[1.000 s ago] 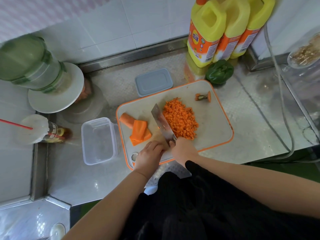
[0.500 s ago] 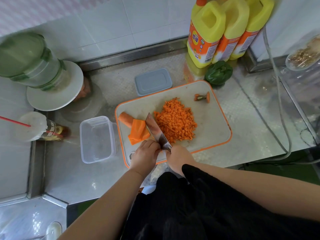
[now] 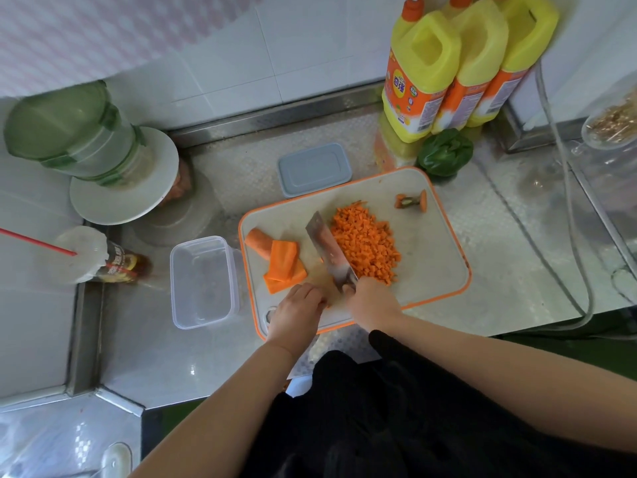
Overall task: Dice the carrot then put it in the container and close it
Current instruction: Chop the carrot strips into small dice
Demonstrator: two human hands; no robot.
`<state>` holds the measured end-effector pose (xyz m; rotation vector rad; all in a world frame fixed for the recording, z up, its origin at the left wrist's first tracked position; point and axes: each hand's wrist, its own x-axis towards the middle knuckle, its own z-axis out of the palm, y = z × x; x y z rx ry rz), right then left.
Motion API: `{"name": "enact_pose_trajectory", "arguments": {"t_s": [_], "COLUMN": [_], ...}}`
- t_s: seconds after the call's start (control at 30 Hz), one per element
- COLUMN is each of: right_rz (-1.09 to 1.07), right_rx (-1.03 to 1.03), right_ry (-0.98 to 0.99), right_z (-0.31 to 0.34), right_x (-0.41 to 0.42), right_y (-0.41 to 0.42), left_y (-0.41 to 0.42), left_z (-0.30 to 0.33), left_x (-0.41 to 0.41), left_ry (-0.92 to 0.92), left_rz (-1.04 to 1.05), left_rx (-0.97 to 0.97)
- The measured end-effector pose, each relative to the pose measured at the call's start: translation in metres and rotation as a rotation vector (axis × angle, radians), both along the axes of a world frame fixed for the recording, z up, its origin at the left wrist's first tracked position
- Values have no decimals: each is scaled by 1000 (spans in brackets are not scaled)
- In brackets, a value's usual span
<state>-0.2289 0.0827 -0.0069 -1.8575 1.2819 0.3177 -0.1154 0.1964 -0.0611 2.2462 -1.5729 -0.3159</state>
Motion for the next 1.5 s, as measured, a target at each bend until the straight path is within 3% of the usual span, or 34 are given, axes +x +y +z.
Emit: {"name": "enact_pose_trajectory", "arguments": {"t_s": [0.37, 0.47, 0.57, 0.77, 1.03, 1.23, 1.37, 1.5], "right_rz": [17, -37, -104, -287, -144, 0, 279, 445], "right_rx": [108, 217, 318, 363, 328, 208, -7, -90], "right_ry": [-90, -158, -220, -310, -251, -195, -76, 8], "right_z": [14, 21, 34, 37, 36, 30, 20, 16], "right_x": [-22, -25, -25, -26, -37, -49, -58, -64], "right_y": [-23, -27, -30, -43, -51, -60, -69, -76], "left_y": [8, 7, 1, -3, -40, -26, -14, 3], "left_z": [30, 32, 29, 16, 46, 35, 42, 32], "left_x": [0, 0, -4, -5, -13, -4, -6, -5], "left_ry": [332, 0, -327, -492, -382, -155, 197, 186], "left_rz": [396, 140, -158, -157, -117, -39, 294, 389], "left_rx": [-33, -136, -18, 186, 107, -104, 71, 140]}}
